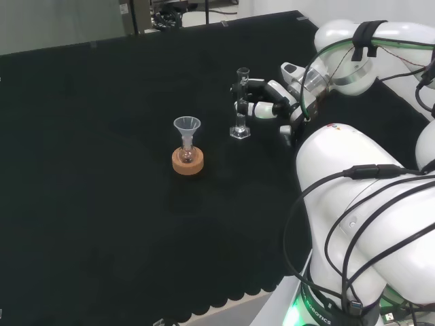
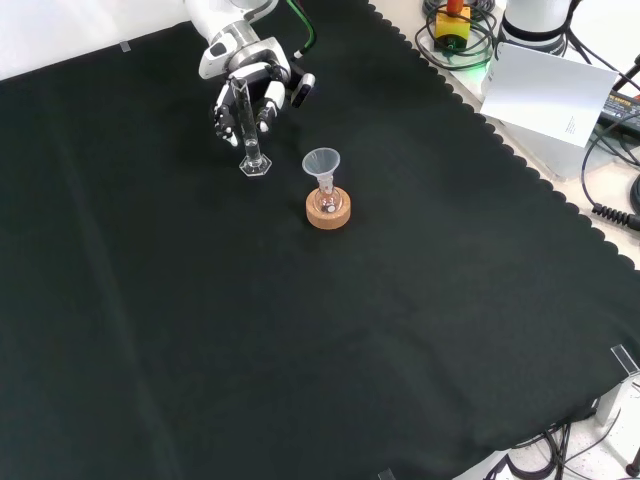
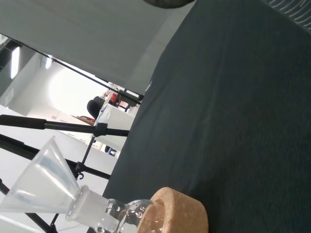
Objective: Pick up the graduated cylinder.
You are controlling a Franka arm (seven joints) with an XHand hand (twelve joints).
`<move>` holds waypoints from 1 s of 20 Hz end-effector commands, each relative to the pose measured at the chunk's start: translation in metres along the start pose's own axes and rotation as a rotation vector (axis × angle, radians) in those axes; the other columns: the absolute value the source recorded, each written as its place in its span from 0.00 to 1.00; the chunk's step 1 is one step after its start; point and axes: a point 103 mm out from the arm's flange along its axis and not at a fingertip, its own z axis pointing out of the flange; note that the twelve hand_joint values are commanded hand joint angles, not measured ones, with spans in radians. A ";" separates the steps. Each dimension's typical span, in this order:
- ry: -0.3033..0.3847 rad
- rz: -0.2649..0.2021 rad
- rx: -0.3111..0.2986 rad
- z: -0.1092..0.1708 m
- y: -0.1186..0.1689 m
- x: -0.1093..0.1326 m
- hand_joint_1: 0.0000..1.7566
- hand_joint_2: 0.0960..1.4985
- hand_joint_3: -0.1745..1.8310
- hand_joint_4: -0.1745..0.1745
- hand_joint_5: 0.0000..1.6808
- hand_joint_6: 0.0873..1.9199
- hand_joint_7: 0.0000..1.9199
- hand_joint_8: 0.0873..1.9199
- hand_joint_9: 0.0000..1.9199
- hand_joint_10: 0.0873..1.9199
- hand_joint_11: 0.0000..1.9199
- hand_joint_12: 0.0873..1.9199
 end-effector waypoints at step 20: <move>-0.001 -0.012 -0.006 -0.004 -0.002 0.004 0.64 0.67 0.00 0.36 0.36 0.28 0.34 0.26 0.49 0.14 0.36 0.58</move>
